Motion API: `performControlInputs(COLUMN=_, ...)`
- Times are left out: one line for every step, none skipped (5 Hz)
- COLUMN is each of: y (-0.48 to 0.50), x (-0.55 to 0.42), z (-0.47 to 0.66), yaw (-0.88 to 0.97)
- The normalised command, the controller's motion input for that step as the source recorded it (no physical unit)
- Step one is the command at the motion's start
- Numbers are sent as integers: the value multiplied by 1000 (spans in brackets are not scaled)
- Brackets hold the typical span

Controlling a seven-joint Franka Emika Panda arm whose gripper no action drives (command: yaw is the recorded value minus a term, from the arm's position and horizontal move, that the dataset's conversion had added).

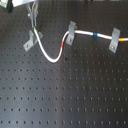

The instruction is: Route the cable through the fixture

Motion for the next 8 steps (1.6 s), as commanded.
performControlInputs(y=0, x=0, z=41, yaw=0)
performControlInputs(y=12, x=-5, z=0, yaw=0)
performControlInputs(y=66, x=-38, z=233, yaw=0)
performControlInputs(y=137, x=-80, z=231, yaw=0)
performControlInputs(y=214, x=-100, z=182, yaw=74)
performControlInputs(y=308, x=-123, z=98, yaw=194)
performControlInputs(y=140, x=-35, z=315, yaw=0)
performControlInputs(y=-2, x=-7, z=142, yaw=-26)
